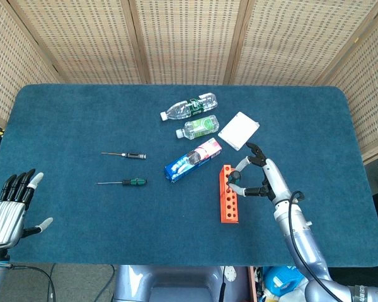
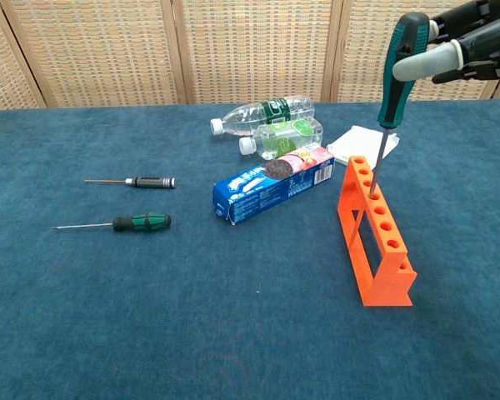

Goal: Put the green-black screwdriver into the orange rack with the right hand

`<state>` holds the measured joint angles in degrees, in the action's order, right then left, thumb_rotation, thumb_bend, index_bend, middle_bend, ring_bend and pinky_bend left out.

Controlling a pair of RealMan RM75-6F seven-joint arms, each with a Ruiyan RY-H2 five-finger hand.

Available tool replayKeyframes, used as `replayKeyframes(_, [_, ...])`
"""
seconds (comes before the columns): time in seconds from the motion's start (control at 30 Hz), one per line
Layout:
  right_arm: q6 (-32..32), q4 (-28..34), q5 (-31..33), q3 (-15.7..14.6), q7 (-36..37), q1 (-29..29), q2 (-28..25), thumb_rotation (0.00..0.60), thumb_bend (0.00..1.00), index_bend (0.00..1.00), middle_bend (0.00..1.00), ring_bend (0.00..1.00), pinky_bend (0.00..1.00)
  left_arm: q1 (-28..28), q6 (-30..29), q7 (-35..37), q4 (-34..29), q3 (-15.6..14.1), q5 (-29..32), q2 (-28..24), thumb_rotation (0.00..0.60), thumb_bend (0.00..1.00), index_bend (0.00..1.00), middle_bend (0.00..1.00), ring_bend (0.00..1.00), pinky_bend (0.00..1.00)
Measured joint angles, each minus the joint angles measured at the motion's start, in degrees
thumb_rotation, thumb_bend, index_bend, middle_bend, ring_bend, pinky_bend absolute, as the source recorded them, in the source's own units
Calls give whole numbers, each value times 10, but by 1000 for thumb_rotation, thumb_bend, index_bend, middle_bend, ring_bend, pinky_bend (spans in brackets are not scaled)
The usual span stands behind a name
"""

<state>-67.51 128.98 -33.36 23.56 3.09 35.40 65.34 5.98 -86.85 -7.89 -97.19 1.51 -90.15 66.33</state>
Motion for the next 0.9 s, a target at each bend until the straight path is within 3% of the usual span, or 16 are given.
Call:
replayKeyframes(0.5, [3, -2, -1, 0, 5, -2, -2, 600, 194, 691, 43, 0, 0, 0, 1, 0, 0, 0, 0, 0, 600, 0, 0, 0, 0, 0])
replayKeyframes(0.9, [20, -33, -6, -26, 19, -6, 34, 600, 193, 691, 43, 0, 0, 1, 2, 1, 1, -1, -1, 1, 600, 0, 0, 0, 0, 0])
